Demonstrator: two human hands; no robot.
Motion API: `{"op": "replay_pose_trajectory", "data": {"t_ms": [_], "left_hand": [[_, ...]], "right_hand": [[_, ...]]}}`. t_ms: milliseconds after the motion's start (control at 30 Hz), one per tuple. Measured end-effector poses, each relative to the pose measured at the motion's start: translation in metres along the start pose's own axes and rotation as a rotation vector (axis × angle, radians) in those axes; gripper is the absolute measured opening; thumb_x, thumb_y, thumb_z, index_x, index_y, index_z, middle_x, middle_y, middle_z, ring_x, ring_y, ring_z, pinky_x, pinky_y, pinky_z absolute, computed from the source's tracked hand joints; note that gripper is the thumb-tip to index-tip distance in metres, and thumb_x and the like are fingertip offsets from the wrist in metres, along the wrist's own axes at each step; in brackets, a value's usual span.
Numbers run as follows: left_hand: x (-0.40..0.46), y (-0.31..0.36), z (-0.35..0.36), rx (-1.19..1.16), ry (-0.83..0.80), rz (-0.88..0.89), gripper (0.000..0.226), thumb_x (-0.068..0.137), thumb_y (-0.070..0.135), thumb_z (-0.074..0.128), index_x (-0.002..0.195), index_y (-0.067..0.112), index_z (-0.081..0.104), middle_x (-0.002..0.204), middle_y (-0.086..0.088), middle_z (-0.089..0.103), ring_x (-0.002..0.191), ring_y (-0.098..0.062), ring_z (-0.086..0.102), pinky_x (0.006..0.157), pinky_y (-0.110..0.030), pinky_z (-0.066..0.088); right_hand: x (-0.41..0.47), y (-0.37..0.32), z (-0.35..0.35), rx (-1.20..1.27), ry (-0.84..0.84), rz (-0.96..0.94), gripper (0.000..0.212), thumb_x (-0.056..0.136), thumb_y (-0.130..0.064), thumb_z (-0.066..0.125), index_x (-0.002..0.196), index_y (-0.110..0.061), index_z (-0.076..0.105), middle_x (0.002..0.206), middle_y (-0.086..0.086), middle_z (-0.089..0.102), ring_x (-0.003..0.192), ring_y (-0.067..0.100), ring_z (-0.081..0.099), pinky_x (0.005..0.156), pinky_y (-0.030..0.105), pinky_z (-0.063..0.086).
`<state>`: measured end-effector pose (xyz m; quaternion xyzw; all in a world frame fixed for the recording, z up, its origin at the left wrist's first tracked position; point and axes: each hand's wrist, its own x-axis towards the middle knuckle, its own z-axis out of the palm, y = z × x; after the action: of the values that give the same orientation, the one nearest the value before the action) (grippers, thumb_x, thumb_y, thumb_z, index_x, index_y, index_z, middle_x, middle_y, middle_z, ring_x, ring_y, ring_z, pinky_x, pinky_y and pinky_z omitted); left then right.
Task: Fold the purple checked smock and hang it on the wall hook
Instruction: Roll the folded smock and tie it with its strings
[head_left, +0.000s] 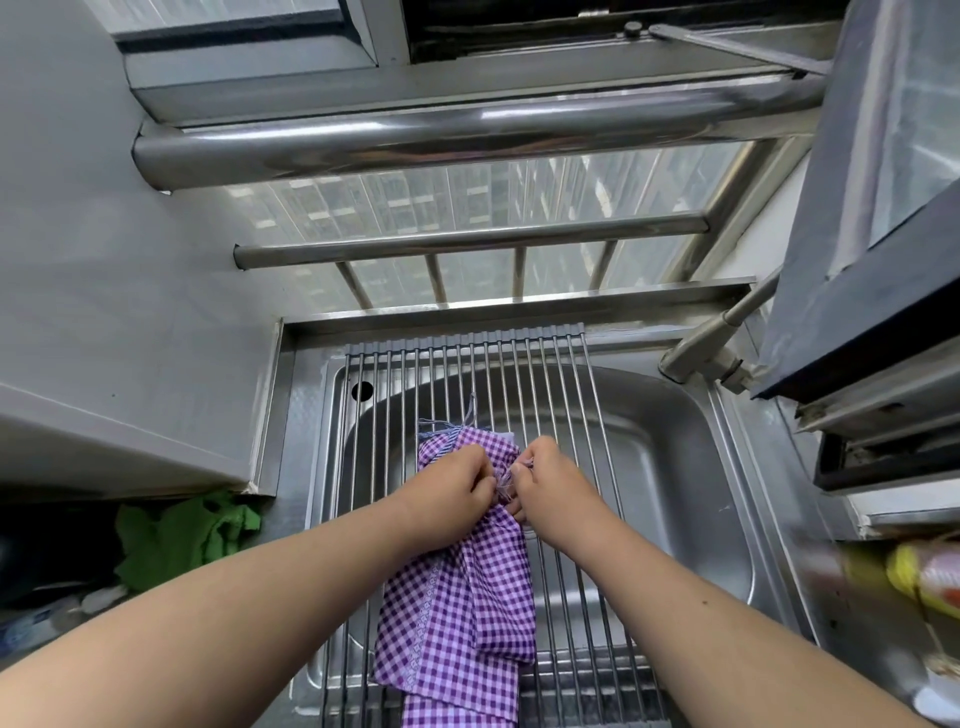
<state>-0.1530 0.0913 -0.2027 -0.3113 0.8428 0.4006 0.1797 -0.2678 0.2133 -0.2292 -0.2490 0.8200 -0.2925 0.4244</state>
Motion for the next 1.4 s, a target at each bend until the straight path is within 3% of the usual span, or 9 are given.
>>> {"op": "replay_pose_trajectory", "data": {"t_ms": [100,200,433,567,867,1000,1133,1267,1400], "left_hand": [[0.003,-0.006,-0.001,0.003,-0.004,0.005,0.006,0.098,0.027,0.064,0.095,0.024,0.059,0.092,0.004,0.066,0.076,-0.011,0.059,0.069,-0.026,0.05],[0.007,-0.011,-0.002,-0.047,-0.009,0.001,0.017,0.089,0.031,0.079,0.09,0.027,0.063,0.088,0.008,0.07,0.079,-0.009,0.066,0.072,-0.026,0.055],[0.011,-0.012,-0.001,-0.083,0.062,-0.059,0.006,0.092,0.031,0.078,0.089,0.027,0.074,0.093,0.013,0.074,0.087,-0.003,0.068,0.084,-0.029,0.059],[0.011,-0.013,-0.006,-0.199,0.01,-0.115,0.01,0.095,0.024,0.076,0.105,0.026,0.079,0.099,0.01,0.076,0.09,-0.005,0.072,0.089,-0.029,0.061],[0.015,-0.014,-0.012,-0.227,-0.046,-0.158,0.008,0.085,0.021,0.085,0.087,0.02,0.078,0.091,0.005,0.079,0.089,-0.011,0.074,0.089,-0.036,0.062],[0.011,-0.017,-0.01,-0.237,-0.054,-0.108,0.009,0.085,0.023,0.086,0.087,0.02,0.078,0.089,0.008,0.079,0.087,-0.008,0.075,0.089,-0.036,0.062],[0.013,-0.019,-0.011,-0.227,-0.035,-0.107,0.008,0.085,0.025,0.085,0.084,0.022,0.077,0.088,0.008,0.079,0.088,-0.009,0.074,0.089,-0.038,0.062],[0.011,-0.017,-0.013,-0.235,-0.051,-0.103,0.007,0.087,0.024,0.084,0.086,0.021,0.078,0.089,0.009,0.079,0.089,-0.008,0.073,0.09,-0.036,0.061],[0.012,-0.016,-0.015,-0.299,-0.069,-0.11,0.006,0.087,0.019,0.085,0.085,0.019,0.079,0.086,0.011,0.08,0.088,-0.006,0.075,0.091,-0.033,0.061]], "right_hand": [[0.001,0.0,0.001,-0.042,-0.005,-0.002,0.011,0.109,-0.032,0.046,0.098,-0.029,0.048,0.094,0.001,0.072,0.078,0.014,0.075,0.078,0.048,0.065],[0.001,0.001,0.002,-0.072,-0.004,-0.005,0.012,0.108,-0.034,0.046,0.096,-0.032,0.047,0.094,0.002,0.071,0.082,0.019,0.074,0.078,0.052,0.064],[-0.001,0.002,0.001,-0.038,-0.016,-0.012,0.011,0.108,-0.032,0.047,0.097,-0.03,0.049,0.094,-0.001,0.072,0.081,0.015,0.074,0.079,0.049,0.064],[-0.002,0.005,0.0,-0.023,-0.032,-0.028,0.012,0.108,-0.032,0.05,0.097,-0.03,0.051,0.094,-0.004,0.073,0.083,0.013,0.073,0.082,0.047,0.063],[-0.007,0.011,-0.003,0.033,-0.088,-0.018,0.01,0.109,-0.028,0.052,0.1,-0.025,0.055,0.095,-0.004,0.075,0.085,0.007,0.074,0.086,0.041,0.064],[0.0,0.002,0.001,-0.032,-0.046,0.019,0.011,0.105,-0.034,0.059,0.095,-0.029,0.058,0.087,-0.005,0.074,0.079,0.012,0.072,0.077,0.041,0.063],[0.001,-0.006,0.011,-0.049,0.047,0.004,0.016,0.097,-0.039,0.071,0.091,-0.028,0.061,0.077,-0.009,0.067,0.068,0.008,0.06,0.06,0.028,0.045],[-0.006,-0.003,0.015,-0.11,0.026,-0.039,0.008,0.1,-0.03,0.066,0.092,-0.032,0.068,0.09,-0.013,0.069,0.079,0.004,0.064,0.064,0.025,0.05],[-0.01,0.001,0.014,-0.022,-0.078,-0.042,0.02,0.099,-0.021,0.059,0.1,-0.033,0.075,0.108,-0.015,0.058,0.091,0.005,0.062,0.071,0.022,0.047]]}}
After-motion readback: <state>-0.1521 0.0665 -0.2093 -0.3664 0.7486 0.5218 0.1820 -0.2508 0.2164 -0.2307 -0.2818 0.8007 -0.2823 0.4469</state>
